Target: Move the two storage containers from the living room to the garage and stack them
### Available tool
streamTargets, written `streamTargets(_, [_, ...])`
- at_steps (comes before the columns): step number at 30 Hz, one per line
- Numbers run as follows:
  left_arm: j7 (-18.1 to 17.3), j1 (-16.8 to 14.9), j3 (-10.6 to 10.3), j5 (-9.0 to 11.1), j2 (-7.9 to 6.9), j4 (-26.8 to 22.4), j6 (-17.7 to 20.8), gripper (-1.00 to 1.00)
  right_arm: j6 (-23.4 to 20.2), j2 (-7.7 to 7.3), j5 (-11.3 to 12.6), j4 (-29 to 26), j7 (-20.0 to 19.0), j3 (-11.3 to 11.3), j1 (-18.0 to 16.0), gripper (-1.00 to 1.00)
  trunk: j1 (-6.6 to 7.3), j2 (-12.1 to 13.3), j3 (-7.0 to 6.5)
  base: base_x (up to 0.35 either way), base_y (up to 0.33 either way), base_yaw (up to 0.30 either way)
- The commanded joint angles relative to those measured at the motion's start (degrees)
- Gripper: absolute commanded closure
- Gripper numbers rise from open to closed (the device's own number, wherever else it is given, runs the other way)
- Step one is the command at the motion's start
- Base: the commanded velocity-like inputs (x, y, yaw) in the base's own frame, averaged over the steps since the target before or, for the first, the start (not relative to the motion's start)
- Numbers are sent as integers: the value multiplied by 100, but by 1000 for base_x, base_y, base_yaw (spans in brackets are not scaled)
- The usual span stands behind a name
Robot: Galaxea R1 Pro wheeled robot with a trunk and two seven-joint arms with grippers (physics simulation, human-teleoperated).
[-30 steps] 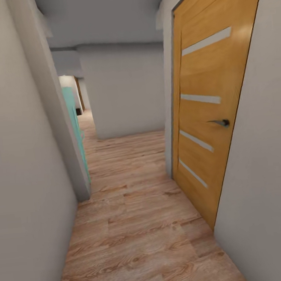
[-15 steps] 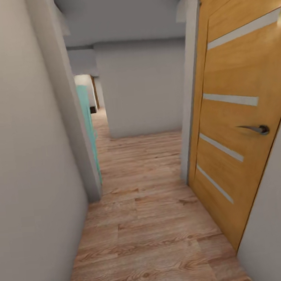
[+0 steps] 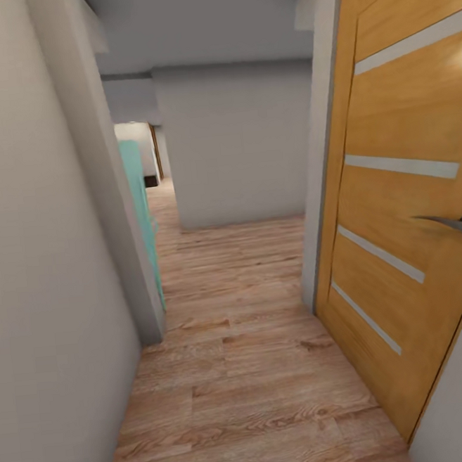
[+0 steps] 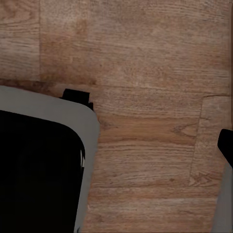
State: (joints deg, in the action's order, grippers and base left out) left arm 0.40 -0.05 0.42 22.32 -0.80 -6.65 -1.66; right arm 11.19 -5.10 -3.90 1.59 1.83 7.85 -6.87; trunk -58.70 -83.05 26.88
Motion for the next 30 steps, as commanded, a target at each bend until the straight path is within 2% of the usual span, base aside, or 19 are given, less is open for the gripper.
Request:
streamTargets(1, [4, 1, 2, 18, 0, -3, -10, -100, 29, 0, -41, 17, 19, 22, -7, -100, -3, -2, 5, 321, 0, 0])
streamTargets(11, [10, -1, 2, 20, -15, -3, 12, -100, 32, 5, -41, 17, 19, 24, -7, -100, -3, -2, 5, 321, -6, 0])
streamTargets(22, [13, 2, 2, 26, -17, -3, 18, -100, 29, 4, -41, 17, 25, 24, -7, -100, -3, -2, 5, 281, -136, 0])
streamTargets(30, [12, -1, 2, 27, -26, -3, 39, -100, 26, 17, -37, 17, 28, 16, -7, -100, -3, -2, 5, 312, -26, 16])
